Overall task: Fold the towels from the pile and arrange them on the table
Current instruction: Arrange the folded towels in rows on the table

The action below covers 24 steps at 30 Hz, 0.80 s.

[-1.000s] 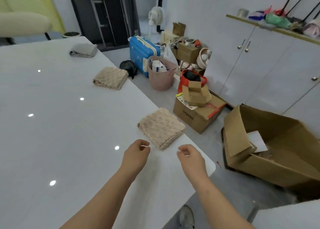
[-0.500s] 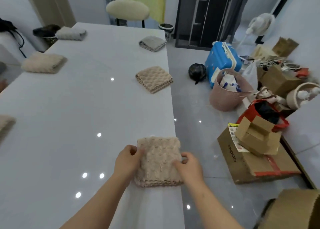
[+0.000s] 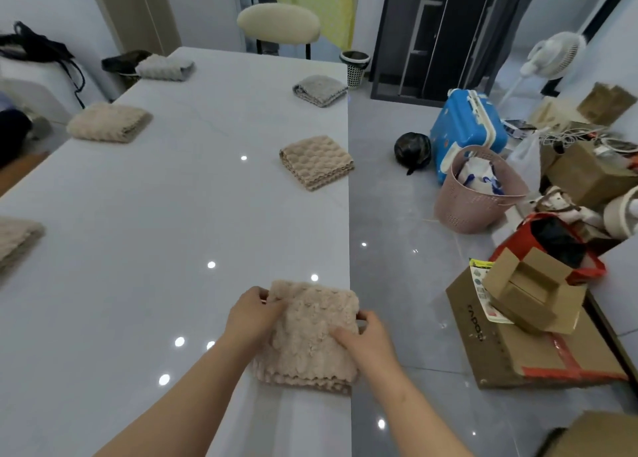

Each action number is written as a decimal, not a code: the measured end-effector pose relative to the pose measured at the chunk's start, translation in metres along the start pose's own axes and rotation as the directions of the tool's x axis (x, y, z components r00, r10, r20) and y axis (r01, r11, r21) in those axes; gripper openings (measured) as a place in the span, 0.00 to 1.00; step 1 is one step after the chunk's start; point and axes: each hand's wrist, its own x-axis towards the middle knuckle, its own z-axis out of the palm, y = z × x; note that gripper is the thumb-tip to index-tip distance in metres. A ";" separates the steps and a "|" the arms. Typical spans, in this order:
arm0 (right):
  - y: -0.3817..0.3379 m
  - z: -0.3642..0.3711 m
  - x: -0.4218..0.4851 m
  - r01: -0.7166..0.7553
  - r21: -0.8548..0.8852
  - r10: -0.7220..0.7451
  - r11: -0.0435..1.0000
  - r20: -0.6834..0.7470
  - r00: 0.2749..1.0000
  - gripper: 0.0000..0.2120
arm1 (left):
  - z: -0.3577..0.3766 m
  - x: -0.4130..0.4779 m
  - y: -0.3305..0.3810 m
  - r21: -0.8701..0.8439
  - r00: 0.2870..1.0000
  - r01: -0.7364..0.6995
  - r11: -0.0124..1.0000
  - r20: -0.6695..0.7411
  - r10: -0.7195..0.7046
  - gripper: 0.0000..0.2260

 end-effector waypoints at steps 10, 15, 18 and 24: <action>0.000 0.004 0.011 0.075 -0.102 -0.082 0.992 -0.068 0.994 0.13 | -0.001 -0.003 -0.008 0.097 0.991 -0.121 0.988 0.073 0.114 0.27; -0.005 0.004 0.016 0.072 -0.079 -0.075 0.994 -0.046 0.996 0.12 | -0.001 -0.001 -0.009 0.091 0.995 -0.102 0.991 0.029 0.100 0.29; -0.010 0.000 0.021 0.048 -0.023 -0.049 0.999 -0.036 0.998 0.10 | 0.000 -0.006 0.000 0.300 0.974 -0.135 0.944 -0.136 0.183 0.30; -0.020 -0.027 0.043 0.089 -0.007 -0.089 0.996 0.012 0.996 0.09 | 0.034 -0.018 0.041 0.385 0.897 -0.322 0.865 -0.168 0.409 0.18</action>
